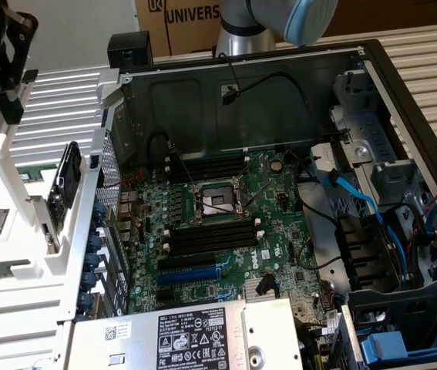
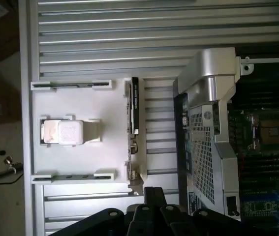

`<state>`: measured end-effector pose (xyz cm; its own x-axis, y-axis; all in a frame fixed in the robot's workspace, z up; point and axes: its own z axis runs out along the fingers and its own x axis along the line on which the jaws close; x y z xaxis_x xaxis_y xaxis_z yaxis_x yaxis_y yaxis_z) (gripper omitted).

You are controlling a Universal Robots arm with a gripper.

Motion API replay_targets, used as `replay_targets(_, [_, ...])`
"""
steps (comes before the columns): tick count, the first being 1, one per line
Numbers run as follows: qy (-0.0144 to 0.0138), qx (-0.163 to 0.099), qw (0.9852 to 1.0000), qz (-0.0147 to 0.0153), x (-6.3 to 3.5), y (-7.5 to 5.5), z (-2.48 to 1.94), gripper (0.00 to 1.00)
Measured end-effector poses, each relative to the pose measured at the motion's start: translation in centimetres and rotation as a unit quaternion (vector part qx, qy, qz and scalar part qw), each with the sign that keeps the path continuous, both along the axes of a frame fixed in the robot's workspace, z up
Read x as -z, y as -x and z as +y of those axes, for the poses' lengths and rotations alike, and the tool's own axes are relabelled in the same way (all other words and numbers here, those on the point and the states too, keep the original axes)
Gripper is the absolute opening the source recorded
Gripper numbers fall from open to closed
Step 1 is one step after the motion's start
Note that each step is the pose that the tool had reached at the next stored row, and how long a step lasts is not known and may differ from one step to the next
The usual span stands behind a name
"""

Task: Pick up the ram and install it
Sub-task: 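Reach for the ram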

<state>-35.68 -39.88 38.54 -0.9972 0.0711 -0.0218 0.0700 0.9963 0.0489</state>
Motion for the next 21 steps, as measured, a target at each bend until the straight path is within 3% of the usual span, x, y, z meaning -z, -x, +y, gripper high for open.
replay_targets(5, [0.0, 0.0, 1.0, 0.0, 0.31, 5.3, 0.0, 0.1])
replay_targets(14, [0.0002, 0.0, 1.0, 0.0003, 1.02, 8.0, 0.0, 0.1])
replay_targets(21, [0.0002, 0.0, 1.0, 0.0031, 1.26, 8.4, 0.18, 0.1])
